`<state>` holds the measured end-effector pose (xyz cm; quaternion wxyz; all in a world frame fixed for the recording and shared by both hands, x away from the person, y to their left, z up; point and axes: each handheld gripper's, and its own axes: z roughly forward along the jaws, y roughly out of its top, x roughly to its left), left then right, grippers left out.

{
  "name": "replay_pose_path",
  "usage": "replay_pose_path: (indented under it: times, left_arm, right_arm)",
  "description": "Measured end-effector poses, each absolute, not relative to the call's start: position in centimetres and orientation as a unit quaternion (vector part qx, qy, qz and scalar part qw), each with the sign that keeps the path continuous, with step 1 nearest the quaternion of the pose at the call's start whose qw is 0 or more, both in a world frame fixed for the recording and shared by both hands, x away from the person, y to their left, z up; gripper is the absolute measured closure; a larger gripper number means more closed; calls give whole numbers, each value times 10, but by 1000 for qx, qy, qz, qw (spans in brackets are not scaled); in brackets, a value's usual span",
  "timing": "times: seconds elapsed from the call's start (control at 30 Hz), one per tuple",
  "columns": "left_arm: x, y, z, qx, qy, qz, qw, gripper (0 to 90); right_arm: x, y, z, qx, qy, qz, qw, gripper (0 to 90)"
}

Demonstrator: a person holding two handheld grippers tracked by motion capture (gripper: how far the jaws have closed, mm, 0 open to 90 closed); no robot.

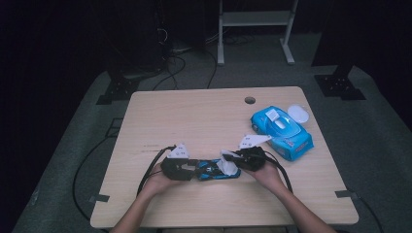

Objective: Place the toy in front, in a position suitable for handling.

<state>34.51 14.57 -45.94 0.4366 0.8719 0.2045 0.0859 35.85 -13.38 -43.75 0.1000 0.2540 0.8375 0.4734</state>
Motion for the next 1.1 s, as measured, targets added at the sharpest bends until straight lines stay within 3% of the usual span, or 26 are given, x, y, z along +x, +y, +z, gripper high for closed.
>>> replay_pose_path:
  times: [0.13,0.23,0.37,0.47,0.6,0.77,1.0,1.1]
  left_arm:
    - [341,145,-460,872,187,105,440,565]
    - [340,145,-460,873,188,110,437,568]
    - [340,143,-461,873,184,116,436,579]
    - [340,143,-461,872,186,114,438,579]
    - [339,143,-462,872,184,115,439,580]
    - [338,144,-462,872,182,116,440,580]
    - [337,143,-462,871,182,119,440,580]
    - [338,144,-462,871,182,119,440,580]
  right_arm:
    - [370,-130,-433,251,843,466,95,816]
    - [375,-141,-434,256,851,455,60,790]
    - [375,-161,-438,261,857,442,37,716]
    - [377,-175,-445,275,853,443,-5,664]
    - [377,-183,-450,285,851,441,-31,539]
    - [376,-186,-460,291,857,419,-68,449]
    - [381,-185,-474,302,845,419,-140,400]
    - [380,-179,-481,295,842,419,-169,420]
